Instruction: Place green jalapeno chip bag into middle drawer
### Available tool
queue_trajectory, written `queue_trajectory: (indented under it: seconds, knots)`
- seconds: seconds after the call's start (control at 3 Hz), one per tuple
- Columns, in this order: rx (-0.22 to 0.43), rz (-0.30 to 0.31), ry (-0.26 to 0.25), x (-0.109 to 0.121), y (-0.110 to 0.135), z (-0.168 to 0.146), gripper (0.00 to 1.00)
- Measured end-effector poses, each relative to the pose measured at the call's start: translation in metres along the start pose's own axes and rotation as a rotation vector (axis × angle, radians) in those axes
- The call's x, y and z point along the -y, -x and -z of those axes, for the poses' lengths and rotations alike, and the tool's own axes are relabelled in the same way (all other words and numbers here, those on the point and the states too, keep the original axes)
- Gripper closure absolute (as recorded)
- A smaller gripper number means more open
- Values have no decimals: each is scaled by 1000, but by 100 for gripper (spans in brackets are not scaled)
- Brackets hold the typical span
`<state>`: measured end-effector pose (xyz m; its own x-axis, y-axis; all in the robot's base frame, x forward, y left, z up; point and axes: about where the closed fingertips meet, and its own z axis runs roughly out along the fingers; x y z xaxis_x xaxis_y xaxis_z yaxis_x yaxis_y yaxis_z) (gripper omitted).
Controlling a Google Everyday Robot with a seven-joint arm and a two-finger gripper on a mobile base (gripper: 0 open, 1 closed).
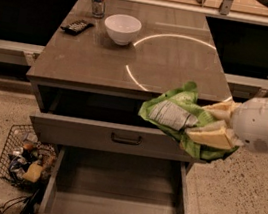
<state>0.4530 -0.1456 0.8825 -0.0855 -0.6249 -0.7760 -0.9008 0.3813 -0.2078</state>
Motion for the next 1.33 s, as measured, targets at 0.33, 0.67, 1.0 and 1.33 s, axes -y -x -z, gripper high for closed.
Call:
queue_trajectory:
  seconds: [0.33,0.67,1.0,1.33]
  knots:
    - [-42,22,81,-30,-31,-12,100]
    - [-80,17,178,-51,-61,-36,100]
    - [-81,17,178,-51,-61,-36,100]
    - [-112,0,200,-57,-79,-60,100]
